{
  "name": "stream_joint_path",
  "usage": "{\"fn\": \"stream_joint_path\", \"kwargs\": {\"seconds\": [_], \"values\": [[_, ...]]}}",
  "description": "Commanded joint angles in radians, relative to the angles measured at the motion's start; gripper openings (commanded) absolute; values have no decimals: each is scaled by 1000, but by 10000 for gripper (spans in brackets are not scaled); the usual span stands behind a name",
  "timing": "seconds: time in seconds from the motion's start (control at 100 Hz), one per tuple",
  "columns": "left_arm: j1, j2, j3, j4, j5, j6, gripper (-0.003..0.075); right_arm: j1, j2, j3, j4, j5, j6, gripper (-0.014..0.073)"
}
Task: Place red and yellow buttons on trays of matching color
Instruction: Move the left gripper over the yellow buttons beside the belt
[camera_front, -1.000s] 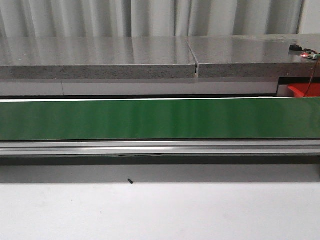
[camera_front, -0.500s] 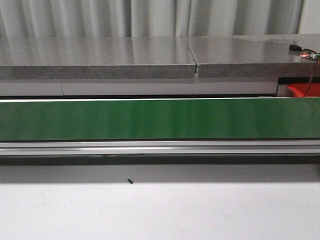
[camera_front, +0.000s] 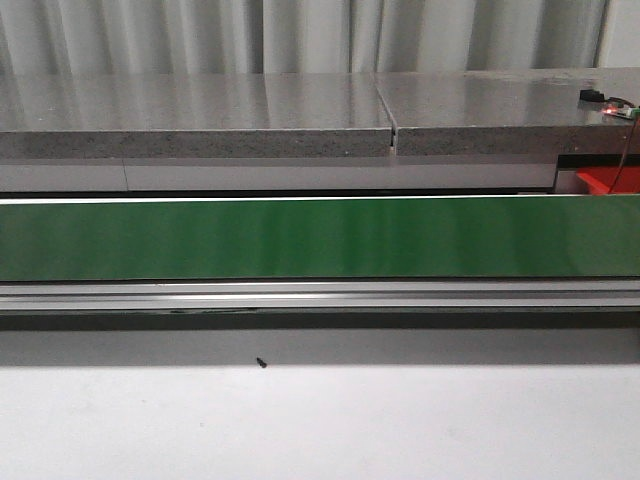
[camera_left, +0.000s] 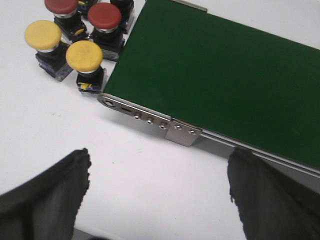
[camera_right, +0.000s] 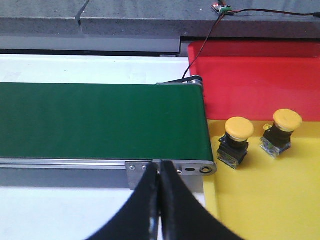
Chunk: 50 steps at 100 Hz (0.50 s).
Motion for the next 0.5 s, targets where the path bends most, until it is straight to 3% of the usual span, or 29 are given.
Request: {"fn": "stream_joint_path", "kwargs": {"seconds": [0.0, 0.49], "values": [[17, 54, -64, 15, -60, 2, 587, -1, 6, -24, -3, -79, 3, -67], [165, 400, -342, 23, 129, -28, 587, -1, 6, -24, -3, -79, 3, -67]]}}
